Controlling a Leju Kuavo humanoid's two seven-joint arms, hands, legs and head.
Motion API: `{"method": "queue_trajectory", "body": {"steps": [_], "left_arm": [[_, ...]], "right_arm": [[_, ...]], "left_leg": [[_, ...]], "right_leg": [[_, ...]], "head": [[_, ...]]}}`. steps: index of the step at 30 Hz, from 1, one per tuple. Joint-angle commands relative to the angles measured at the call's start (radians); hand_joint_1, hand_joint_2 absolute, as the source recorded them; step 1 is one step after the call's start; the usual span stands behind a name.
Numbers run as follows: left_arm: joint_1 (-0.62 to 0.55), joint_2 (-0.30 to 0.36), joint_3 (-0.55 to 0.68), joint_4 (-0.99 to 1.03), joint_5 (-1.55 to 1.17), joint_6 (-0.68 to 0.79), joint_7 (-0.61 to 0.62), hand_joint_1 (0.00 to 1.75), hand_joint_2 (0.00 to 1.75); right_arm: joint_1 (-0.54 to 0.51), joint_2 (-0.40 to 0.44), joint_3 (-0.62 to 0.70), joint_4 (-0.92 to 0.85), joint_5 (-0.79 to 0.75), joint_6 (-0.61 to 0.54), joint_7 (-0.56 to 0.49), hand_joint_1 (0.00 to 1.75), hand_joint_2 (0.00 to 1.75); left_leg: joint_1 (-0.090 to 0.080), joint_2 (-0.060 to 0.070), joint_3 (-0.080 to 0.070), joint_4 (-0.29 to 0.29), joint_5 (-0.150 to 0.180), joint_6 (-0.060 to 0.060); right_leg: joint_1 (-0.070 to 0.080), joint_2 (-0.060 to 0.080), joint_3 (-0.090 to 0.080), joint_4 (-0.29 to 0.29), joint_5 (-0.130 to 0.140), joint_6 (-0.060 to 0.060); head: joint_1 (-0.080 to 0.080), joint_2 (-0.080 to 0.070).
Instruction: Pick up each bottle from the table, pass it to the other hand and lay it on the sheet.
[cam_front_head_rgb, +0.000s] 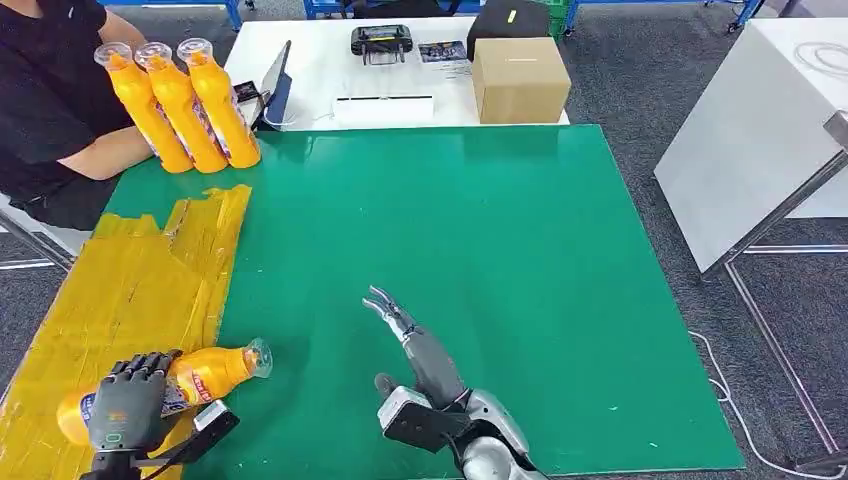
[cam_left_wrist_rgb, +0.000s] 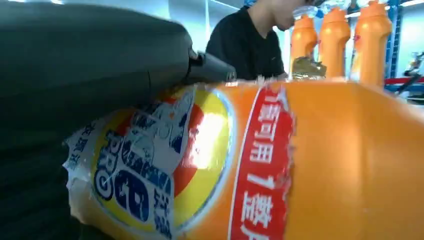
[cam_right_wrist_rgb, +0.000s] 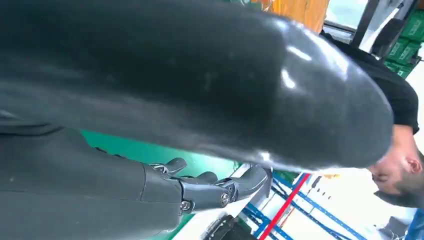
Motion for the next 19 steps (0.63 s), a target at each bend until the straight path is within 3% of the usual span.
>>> {"method": "queue_trajectory", "body": {"steps": [1, 8, 10, 17, 18, 19], "left_arm": [[-0.045, 0.031, -0.03, 0.131, -0.011, -0.007, 0.006, 1.75, 1.75], [-0.06, 0.081, -0.045, 0.22, -0.023, -0.067, 0.021, 1.75, 1.75], [-0.066, 0.092, -0.038, 0.246, -0.035, -0.084, 0.035, 0.0, 1.75], [-0.007, 0.092, -0.015, 0.155, 0.019, -0.092, -0.04, 0.0, 1.75], [0.01, 0.089, -0.005, 0.134, 0.015, -0.087, -0.051, 0.0, 0.0], [0.012, 0.087, -0.002, 0.13, 0.007, -0.088, -0.05, 0.0, 0.0]], "right_arm": [[-0.034, -0.028, -0.009, 0.014, -0.004, 0.007, -0.002, 0.0, 0.0], [-0.051, -0.026, -0.004, 0.035, -0.008, 0.015, -0.004, 0.0, 0.0], [-0.051, -0.025, -0.007, 0.036, -0.008, 0.017, -0.004, 0.0, 0.0], [-0.047, -0.028, -0.014, 0.042, -0.007, 0.021, -0.008, 0.0, 0.0], [-0.051, -0.028, -0.014, 0.046, -0.007, 0.024, -0.01, 0.0, 0.0], [-0.051, -0.027, -0.014, 0.046, -0.007, 0.024, -0.01, 0.0, 0.0]], "left_leg": [[0.0, -0.002, 0.003, -0.001, 0.0, 0.0], [0.0, -0.001, 0.003, -0.001, 0.0, 0.0], [0.0, 0.0, 0.005, -0.002, 0.001, -0.001], [0.001, 0.001, 0.012, -0.002, 0.0, -0.001], [0.002, 0.002, 0.012, -0.002, 0.0, -0.001], [0.002, 0.003, 0.012, -0.002, 0.0, -0.001]], "right_leg": [[0.0, -0.001, 0.004, -0.002, 0.0, 0.0], [0.0, 0.0, 0.003, -0.001, 0.0, 0.0], [0.0, 0.001, 0.005, -0.002, 0.001, -0.001], [0.001, 0.002, 0.011, -0.001, 0.0, -0.001], [0.002, 0.004, 0.012, -0.001, 0.001, -0.001], [0.003, 0.004, 0.012, -0.001, 0.001, -0.001]], "head": [[0.0, 0.0], [0.0, 0.0], [0.0, 0.0], [0.0, 0.0], [0.0, 0.0], [0.0, 0.0]]}}
